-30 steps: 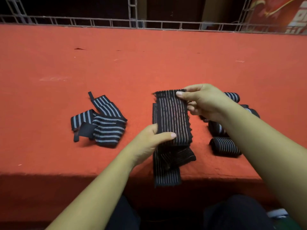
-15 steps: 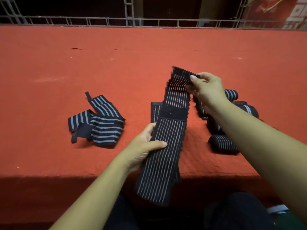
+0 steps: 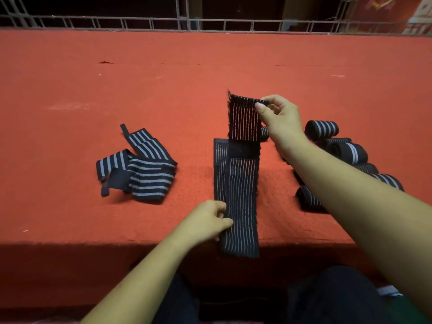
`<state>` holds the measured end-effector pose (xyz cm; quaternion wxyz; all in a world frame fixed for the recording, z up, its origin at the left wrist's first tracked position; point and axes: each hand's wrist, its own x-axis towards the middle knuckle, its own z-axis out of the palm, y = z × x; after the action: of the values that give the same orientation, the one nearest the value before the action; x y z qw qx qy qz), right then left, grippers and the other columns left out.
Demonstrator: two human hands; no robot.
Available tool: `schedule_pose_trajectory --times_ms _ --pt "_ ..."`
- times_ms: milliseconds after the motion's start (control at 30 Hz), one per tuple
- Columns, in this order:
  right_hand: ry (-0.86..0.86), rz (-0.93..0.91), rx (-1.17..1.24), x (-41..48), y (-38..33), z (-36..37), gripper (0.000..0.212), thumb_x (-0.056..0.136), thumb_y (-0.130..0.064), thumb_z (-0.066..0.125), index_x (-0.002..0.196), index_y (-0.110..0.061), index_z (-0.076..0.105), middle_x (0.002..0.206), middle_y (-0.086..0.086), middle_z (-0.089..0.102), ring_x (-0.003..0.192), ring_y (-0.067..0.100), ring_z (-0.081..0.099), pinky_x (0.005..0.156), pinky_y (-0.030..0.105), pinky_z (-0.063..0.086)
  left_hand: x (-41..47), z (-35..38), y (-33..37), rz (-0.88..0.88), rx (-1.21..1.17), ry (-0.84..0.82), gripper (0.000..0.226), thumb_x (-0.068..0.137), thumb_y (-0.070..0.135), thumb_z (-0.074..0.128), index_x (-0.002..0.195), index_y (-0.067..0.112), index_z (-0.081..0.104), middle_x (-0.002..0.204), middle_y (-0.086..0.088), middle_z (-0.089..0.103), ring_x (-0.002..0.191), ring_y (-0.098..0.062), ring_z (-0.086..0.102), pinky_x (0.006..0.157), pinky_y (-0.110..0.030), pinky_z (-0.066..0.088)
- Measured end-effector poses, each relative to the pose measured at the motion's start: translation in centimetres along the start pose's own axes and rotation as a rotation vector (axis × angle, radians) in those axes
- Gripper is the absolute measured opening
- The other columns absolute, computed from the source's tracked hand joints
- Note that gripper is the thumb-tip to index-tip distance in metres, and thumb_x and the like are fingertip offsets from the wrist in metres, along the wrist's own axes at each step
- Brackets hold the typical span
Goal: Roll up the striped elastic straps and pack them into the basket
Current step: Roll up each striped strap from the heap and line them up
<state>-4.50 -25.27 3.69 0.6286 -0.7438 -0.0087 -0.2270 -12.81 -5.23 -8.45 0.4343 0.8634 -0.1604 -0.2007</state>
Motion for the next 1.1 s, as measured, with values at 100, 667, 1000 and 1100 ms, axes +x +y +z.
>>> schedule_pose_trajectory --times_ms 100,667,1000,1100 --pt "-0.029 0.031 0.011 -0.1 0.6 0.3 0.016 0.094 -0.019 0.064 0.08 -0.026 0.067 0.077 -0.003 0.064 0.072 0.014 0.059 0.067 0.048 0.054 -0.3 -0.3 -0.2 0.039 0.201 0.029 0.033 0.088 0.022 0.07 0.064 0.014 0.049 0.06 0.005 0.048 0.055 -0.012 0.048 0.057 -0.029 0.04" --pt "-0.052 0.175 -0.044 2.5 5.7 2.7 0.017 0.094 0.0 0.062 0.088 -0.015 0.065 0.085 0.01 0.066 0.071 0.013 0.067 0.072 0.036 0.058 1.9 -0.6 -1.8 0.397 0.596 0.127 0.061 0.096 0.058 0.041 0.151 0.032 0.033 0.142 0.01 0.052 0.132 -0.011 0.044 0.112 -0.035 0.033" --pt "-0.001 0.246 -0.121 6.8 10.9 5.6 0.024 0.096 0.002 0.057 0.082 -0.018 0.058 0.08 0.007 0.066 0.065 0.017 0.07 0.069 0.035 0.059 4.7 0.3 -3.1 0.454 0.629 0.317 0.058 0.092 0.057 0.044 0.136 0.021 0.055 0.15 -0.002 0.038 0.147 -0.019 0.026 0.122 -0.035 0.02" --pt "0.024 0.286 -0.21 8.0 12.8 6.6 0.02 0.097 -0.003 0.057 0.084 -0.019 0.058 0.079 0.007 0.067 0.06 0.017 0.068 0.069 0.042 0.06 4.9 0.5 -3.2 0.444 0.648 0.299 0.056 0.093 0.055 0.043 0.136 0.021 0.055 0.156 -0.005 0.038 0.15 -0.02 0.025 0.122 -0.034 0.017"
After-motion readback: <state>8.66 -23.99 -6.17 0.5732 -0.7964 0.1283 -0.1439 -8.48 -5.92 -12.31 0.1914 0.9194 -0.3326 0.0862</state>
